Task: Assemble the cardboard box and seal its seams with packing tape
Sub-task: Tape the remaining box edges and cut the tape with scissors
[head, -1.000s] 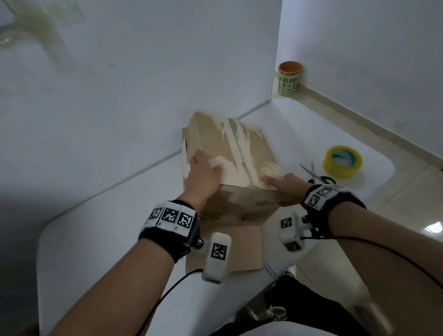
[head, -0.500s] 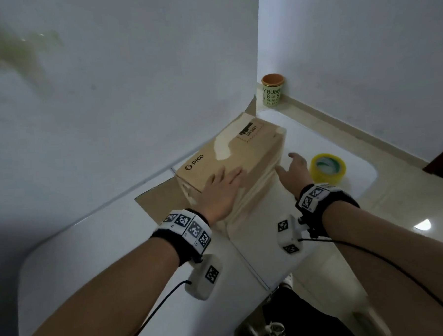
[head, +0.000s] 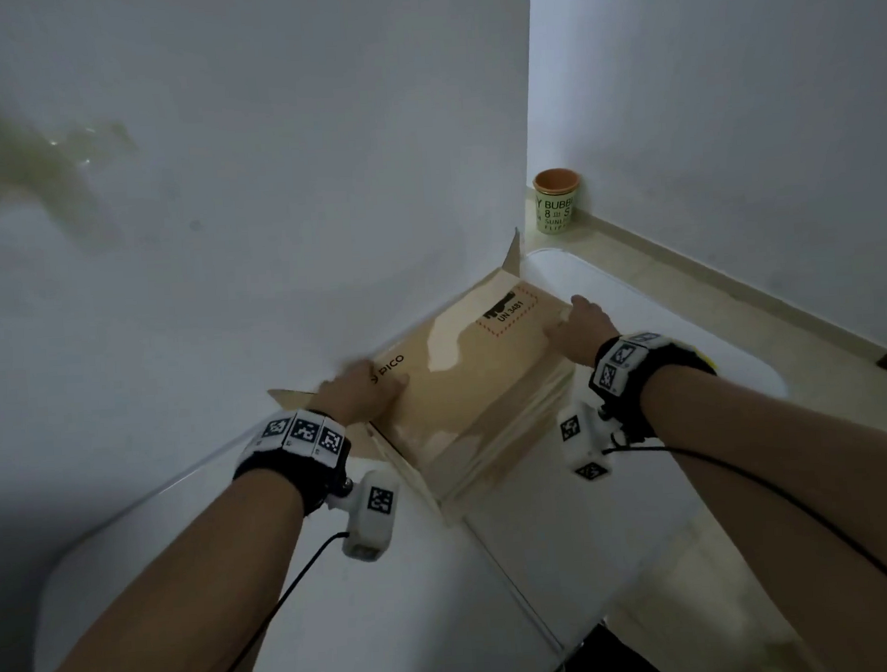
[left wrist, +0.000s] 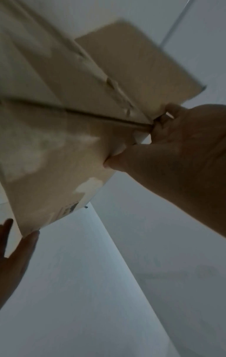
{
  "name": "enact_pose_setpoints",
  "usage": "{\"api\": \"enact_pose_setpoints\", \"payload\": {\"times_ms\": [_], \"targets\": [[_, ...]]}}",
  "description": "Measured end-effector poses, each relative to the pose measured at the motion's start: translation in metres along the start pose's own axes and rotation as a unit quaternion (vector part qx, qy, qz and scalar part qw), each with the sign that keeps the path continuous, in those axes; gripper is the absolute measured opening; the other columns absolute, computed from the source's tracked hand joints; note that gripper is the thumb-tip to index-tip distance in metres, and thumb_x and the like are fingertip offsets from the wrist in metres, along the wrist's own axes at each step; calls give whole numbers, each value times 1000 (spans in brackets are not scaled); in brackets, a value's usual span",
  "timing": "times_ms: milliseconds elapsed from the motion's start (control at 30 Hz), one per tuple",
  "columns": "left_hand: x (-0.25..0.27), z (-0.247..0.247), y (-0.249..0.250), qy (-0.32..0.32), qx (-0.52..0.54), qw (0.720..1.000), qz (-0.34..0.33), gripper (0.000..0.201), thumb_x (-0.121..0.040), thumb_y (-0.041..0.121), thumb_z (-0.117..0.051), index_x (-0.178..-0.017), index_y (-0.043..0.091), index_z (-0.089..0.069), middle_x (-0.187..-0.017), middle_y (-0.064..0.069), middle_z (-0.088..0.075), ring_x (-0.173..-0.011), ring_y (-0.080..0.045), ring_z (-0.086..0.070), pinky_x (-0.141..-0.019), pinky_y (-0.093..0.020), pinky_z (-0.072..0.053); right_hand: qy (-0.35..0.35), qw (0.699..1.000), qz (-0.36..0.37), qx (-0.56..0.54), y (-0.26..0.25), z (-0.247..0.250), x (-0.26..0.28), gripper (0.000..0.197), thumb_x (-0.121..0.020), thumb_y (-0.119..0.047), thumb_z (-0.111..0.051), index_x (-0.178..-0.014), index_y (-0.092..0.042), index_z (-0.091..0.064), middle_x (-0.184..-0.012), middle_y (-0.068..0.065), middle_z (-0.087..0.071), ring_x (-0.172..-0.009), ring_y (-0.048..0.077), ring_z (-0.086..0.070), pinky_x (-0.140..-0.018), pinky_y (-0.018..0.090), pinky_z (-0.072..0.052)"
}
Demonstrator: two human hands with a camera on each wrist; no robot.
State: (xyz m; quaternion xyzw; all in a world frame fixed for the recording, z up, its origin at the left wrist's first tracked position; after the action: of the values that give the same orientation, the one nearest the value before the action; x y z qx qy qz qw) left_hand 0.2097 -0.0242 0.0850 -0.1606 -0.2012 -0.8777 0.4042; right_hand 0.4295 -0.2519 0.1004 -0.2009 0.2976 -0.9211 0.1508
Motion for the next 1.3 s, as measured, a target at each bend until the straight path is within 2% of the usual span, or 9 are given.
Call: {"api": "enact_pose_setpoints", "payload": {"times_ms": [167,267,433,633,800,967,1100,1200,1300], "targets": [[-11,-4,3,-75,-8,997,-1,82,-88,73,-29,-152,26,-10,-156,-11,-27,-140,-33,-33,-113,-45,-28,-1,998,-56,18,8,-9,1,56,-94,-30,-48,-138,-1,-33,-140,18,-28,-122,39,-45,-99,41,-39],[-13,-10,-5,-58,57,997,2,85,-84,76,-36,-151,27,-16,-155,-10,-29,-136,-32,-38,-112,-46,-30,31,998,-61,0,14,-16,1,57,-90,-32,-51,-136,-2,-35,-137,16,-29,-117,40,-49,-94,39,-40],[0,-4,-7,-30,177,984,-18,46,-97,52,-36,-138,29,-37,-139,-16,-46,-121,-35,-49,-99,-42,-43,27,998,-60,-8,11,-21,5,57,-87,-26,-58,-136,-6,-37,-138,18,-33,-121,39,-45,-98,43,-41],[24,28,-24,97,151,983,-45,34,-100,41,-37,-132,36,-46,-134,-21,-38,-115,-42,-49,-103,-47,-42,32,994,-63,-84,6,-32,20,51,-87,-13,-56,-135,-7,-40,-138,19,-34,-121,36,-43,-102,43,-42],[59,47,-37,227,129,957,-128,29,-98,30,-47,-126,33,-55,-131,-12,-32,-114,-37,-46,-108,-47,-34,-19,980,-88,-177,0,-67,33,57,-80,-15,-61,-131,2,-44,-131,19,-44,-106,34,-55,-90,41,-53],[69,-13,-90,160,183,965,-101,25,-99,17,-46,-120,28,-56,-148,-15,-16,-137,-34,-29,-109,-35,-31,-184,953,-119,-206,12,-136,46,56,-83,-20,-67,-134,-6,-49,-136,15,-50,-119,32,-51,-85,36,-54],[77,-43,-108,115,169,975,-87,26,-98,13,-47,-122,21,-53,-151,-12,-19,-146,-32,-7,-110,-37,-28,-224,927,-161,-253,13,-165,66,49,-90,-24,-61,-134,-9,-47,-137,10,-46,-123,34,-44,-92,42,-51],[82,-64,-115,78,153,984,-50,32,-94,8,-53,-125,13,-50,-147,-13,-25,-144,-36,-12,-109,-36,-28,-244,923,-140,-264,7,-175,66,62,-85,-38,-66,-136,-10,-45,-134,9,-49,-118,34,-50,-97,49,-48],[76,-80,-119,84,80,993,-34,35,-95,7,-50,-130,7,-49,-141,-12,-35,-138,-37,-24,-111,-35,-30,-223,908,-136,-328,5,-173,57,58,-88,-43,-59,-134,-9,-49,-132,11,-53,-106,28,-57,-97,47,-50]]}}
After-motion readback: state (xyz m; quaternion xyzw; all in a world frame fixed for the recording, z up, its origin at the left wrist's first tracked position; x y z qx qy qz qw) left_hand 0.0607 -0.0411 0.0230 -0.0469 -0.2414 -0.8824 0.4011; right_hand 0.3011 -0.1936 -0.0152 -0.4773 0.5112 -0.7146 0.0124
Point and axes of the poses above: each hand's wrist, its own x-axis away from the middle knuckle, its own z-axis out of the back of the hand, y = z × x, the point moved 6 cm from there along -x, towards the middle knuckle
